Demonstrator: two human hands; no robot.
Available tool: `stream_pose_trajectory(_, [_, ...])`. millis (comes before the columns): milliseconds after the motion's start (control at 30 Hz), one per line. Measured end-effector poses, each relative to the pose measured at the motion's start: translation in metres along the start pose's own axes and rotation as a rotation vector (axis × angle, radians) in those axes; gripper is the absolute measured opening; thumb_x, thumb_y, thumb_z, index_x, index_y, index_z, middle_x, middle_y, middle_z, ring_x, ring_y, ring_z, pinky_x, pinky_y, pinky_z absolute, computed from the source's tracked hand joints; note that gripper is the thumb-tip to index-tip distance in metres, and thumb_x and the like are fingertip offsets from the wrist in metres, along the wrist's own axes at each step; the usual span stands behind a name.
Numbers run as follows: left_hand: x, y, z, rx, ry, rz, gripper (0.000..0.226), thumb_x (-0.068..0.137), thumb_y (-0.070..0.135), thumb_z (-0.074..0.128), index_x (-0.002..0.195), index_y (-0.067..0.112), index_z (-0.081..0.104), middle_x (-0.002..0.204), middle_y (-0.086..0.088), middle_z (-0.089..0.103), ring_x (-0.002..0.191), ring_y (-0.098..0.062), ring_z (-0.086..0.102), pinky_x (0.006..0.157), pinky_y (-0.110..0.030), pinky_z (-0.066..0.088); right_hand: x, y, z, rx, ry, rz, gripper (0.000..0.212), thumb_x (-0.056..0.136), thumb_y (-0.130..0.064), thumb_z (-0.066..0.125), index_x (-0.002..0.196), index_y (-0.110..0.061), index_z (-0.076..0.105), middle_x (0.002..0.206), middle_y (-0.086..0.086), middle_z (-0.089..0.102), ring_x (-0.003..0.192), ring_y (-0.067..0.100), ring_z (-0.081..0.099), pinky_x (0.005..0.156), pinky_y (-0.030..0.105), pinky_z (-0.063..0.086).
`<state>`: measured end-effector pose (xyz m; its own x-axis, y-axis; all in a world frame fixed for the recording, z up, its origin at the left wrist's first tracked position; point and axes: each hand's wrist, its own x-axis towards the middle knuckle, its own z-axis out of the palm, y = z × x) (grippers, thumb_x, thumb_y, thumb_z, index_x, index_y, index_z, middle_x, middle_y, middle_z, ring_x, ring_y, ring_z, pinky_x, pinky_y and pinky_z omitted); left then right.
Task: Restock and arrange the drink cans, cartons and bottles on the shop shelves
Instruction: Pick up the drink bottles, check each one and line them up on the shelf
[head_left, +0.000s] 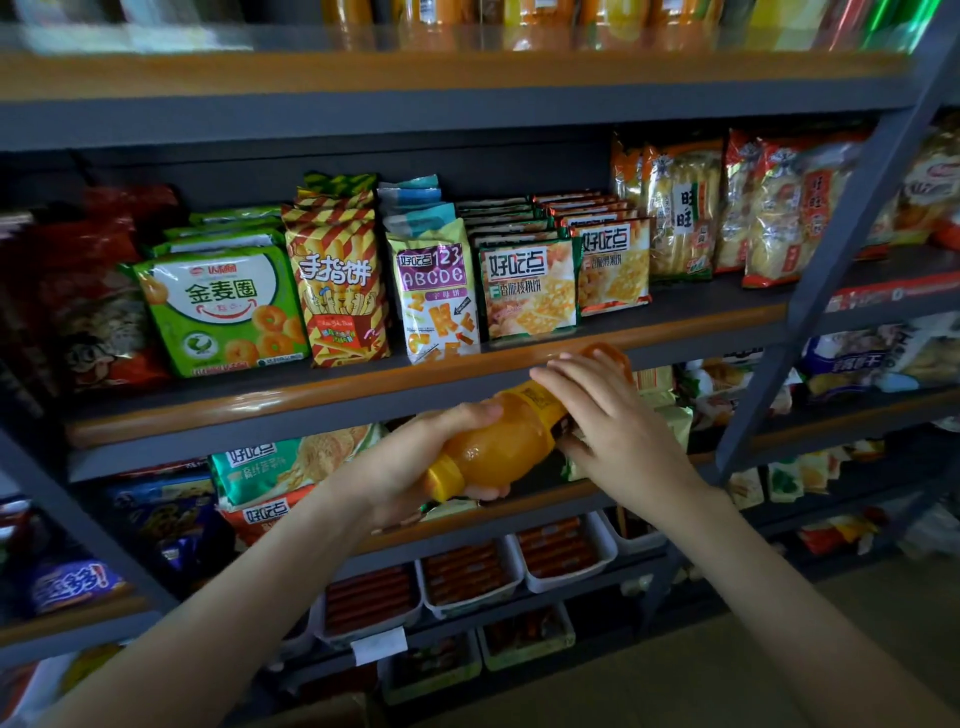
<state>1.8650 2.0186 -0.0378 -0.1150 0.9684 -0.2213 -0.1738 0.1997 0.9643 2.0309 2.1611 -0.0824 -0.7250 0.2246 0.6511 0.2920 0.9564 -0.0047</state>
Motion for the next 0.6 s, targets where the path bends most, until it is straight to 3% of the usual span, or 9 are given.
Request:
stream_pose_trajectory(133, [-0.009, 0.016, -0.006, 0.100, -0.042, 0.046, 0.049, 0.078, 0.052, 0.070, 0.112, 0.017, 0.062, 0.097, -0.018, 0.073, 0.085, -0.030, 0.071, 0.073, -0.033, 0.060, 0.006, 0.000, -0.010, 0.147, 0.055, 0.047, 0.057, 0.082, -0.025, 0.070, 0.133, -0.007, 0.052, 0.130, 0.010, 0.056, 0.127, 0.023, 0.044, 0.108, 0.041, 0.039])
stream_pose_trajectory(233, [-0.010, 0.037, -0.012, 0.181, -0.048, 0.191, 0.071, 0.063, 0.071, 0.072, 0.105, 0.014, 0.070, 0.100, -0.018, 0.072, 0.093, -0.027, 0.070, 0.078, -0.029, 0.057, 0.020, -0.009, -0.025, 0.396, 0.154, 0.234, 0.061, 0.073, -0.033, 0.082, 0.125, -0.013, 0.057, 0.117, -0.009, 0.057, 0.111, 0.005, 0.050, 0.093, 0.012, 0.041])
stream_pose_trajectory(300, [-0.012, 0.053, -0.012, 0.325, -0.023, 0.357, 0.055, 0.076, 0.062, 0.065, 0.110, 0.019, 0.070, 0.111, -0.009, 0.071, 0.105, -0.024, 0.067, 0.089, -0.032, 0.054, 0.034, -0.015, -0.040, 0.507, 0.178, 0.358, 0.057, 0.067, -0.028, 0.088, 0.114, -0.028, 0.056, 0.108, -0.025, 0.054, 0.095, -0.011, 0.051, 0.083, 0.000, 0.037])
stream_pose_trajectory(367, [-0.014, 0.069, -0.006, 0.550, 0.018, 0.528, 0.048, 0.084, 0.047, 0.063, 0.127, 0.025, 0.059, 0.122, 0.000, 0.066, 0.115, -0.018, 0.061, 0.100, -0.039, 0.049, 0.051, -0.021, -0.060, 0.659, 0.163, 0.413, 0.045, 0.065, -0.030, 0.086, 0.100, -0.036, 0.057, 0.095, -0.025, 0.064, 0.090, -0.012, 0.058, 0.079, 0.005, 0.043])
stream_pose_trajectory(433, [-0.010, 0.080, 0.003, 0.739, 0.058, 0.640, 0.063, 0.086, 0.033, 0.071, 0.141, 0.030, 0.042, 0.125, 0.006, 0.063, 0.116, -0.010, 0.060, 0.102, -0.035, 0.047, 0.069, -0.028, -0.078, 0.868, 0.155, 0.408, 0.040, 0.062, -0.036, 0.082, 0.096, -0.034, 0.061, 0.090, -0.017, 0.071, 0.089, -0.005, 0.064, 0.076, 0.012, 0.049])
stream_pose_trajectory(533, [-0.004, 0.094, 0.018, 0.849, 0.161, 0.729, 0.087, 0.084, 0.027, 0.074, 0.150, 0.041, 0.018, 0.115, 0.012, 0.067, 0.096, 0.002, 0.065, 0.088, -0.022, 0.051, 0.093, -0.032, -0.095, 1.125, 0.196, 0.377, 0.051, 0.058, -0.029, 0.077, 0.105, -0.027, 0.058, 0.094, -0.015, 0.073, 0.089, 0.000, 0.068, 0.074, 0.016, 0.051])
stream_pose_trajectory(600, [-0.002, 0.104, 0.022, 0.829, 0.222, 0.799, 0.086, 0.084, 0.028, 0.074, 0.148, 0.044, 0.019, 0.100, 0.014, 0.069, 0.076, 0.007, 0.062, 0.073, -0.013, 0.048, 0.106, -0.031, -0.104, 1.183, 0.217, 0.365, 0.070, 0.057, -0.032, 0.078, 0.120, -0.037, 0.047, 0.098, -0.011, 0.073, 0.093, 0.005, 0.069, 0.078, 0.025, 0.054])
